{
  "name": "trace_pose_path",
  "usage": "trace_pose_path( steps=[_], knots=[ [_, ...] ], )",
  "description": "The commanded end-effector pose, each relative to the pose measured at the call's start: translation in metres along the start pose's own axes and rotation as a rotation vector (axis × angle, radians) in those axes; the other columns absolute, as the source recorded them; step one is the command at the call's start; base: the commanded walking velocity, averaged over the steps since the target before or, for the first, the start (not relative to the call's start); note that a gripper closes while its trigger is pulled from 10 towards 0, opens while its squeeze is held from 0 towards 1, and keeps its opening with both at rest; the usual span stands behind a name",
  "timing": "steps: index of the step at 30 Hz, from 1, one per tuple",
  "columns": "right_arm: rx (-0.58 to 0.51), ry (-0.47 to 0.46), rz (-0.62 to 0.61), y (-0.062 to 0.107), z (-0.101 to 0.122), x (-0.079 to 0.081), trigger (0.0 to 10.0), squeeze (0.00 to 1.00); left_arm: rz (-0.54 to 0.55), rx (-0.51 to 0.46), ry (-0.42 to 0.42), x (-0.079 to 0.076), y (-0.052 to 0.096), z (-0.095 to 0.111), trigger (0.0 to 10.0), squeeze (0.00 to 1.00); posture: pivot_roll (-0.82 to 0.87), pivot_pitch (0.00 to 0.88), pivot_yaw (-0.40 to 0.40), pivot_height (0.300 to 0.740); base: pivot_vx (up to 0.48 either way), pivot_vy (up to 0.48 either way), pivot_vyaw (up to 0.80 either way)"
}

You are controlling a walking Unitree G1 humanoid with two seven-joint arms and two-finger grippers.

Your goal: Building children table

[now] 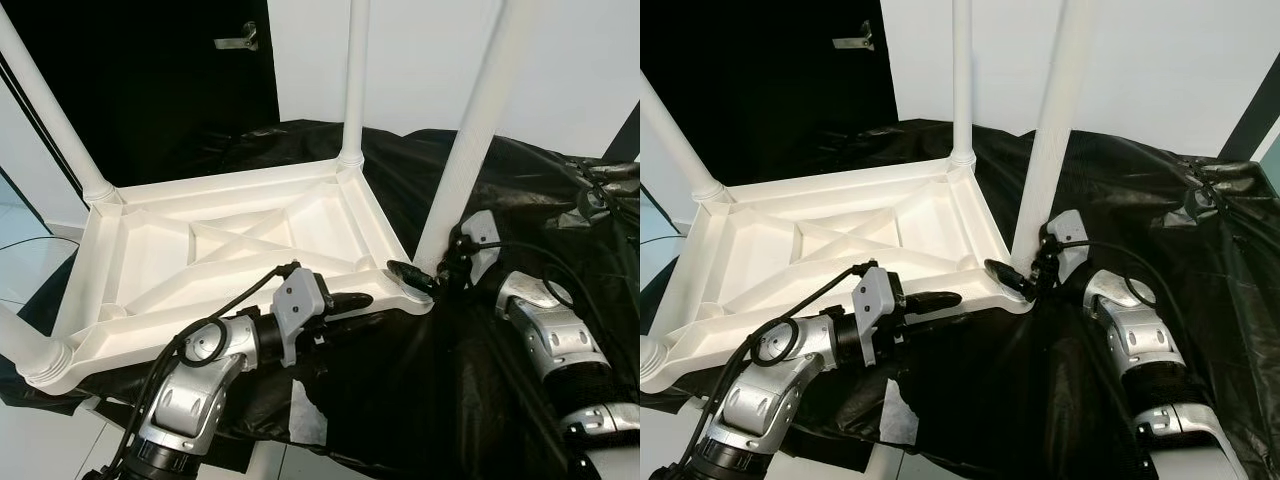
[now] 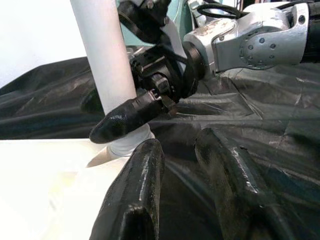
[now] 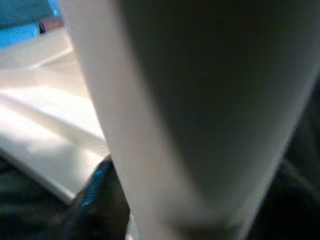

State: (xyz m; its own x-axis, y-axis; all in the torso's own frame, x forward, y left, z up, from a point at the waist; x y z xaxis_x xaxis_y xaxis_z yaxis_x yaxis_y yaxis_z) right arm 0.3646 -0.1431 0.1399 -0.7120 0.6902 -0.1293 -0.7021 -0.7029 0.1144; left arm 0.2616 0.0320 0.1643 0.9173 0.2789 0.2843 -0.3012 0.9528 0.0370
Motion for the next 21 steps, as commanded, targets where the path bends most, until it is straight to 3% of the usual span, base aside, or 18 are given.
trace_pose_path(
  steps=[1, 11, 17, 21],
  knots=[
    [0.008, 0.011, 0.029, -0.001, -0.001, 0.001, 0.0, 0.00, 0.073, 0.008, -0.006, 0.007, 0.001, -0.002, 10.0, 0.00, 0.01, 0.000, -0.025, 0.740, 0.000, 0.000, 0.00],
    [-0.015, -0.034, -0.017, 0.005, -0.006, -0.006, 0.0, 0.00, 0.071, 0.004, 0.001, 0.003, -0.002, -0.002, 10.0, 0.00, 0.00, 0.000, -0.022, 0.740, 0.000, 0.000, 0.00],
    [-0.055, -0.004, -0.136, 0.004, -0.007, -0.009, 0.0, 0.00, 0.066, 0.003, 0.002, 0.004, -0.002, -0.001, 10.0, 0.00, -0.01, 0.000, -0.020, 0.740, 0.000, 0.000, 0.00],
    [-0.060, -0.040, -0.278, 0.002, -0.012, -0.010, 0.0, 0.00, 0.060, 0.001, 0.004, 0.002, -0.003, -0.001, 10.0, 0.00, -0.01, 0.000, -0.016, 0.740, 0.000, 0.000, 0.00]
  ],
)
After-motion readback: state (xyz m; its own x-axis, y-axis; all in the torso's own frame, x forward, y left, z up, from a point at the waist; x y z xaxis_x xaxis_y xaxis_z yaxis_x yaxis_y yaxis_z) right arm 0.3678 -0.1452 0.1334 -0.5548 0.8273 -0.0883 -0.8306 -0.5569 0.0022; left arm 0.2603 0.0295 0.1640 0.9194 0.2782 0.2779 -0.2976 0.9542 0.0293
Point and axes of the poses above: a point about 5 cm out from each wrist's last joint towards the gripper, its own y axis pointing back from the gripper into the wrist, its own z axis along the axis of the wrist's last joint, x = y × z, the point moved 5 cm from there along -y, pointing out of the wrist towards the gripper, and after that the axes turned 4 degrees about -y, right-handed, at the moved point
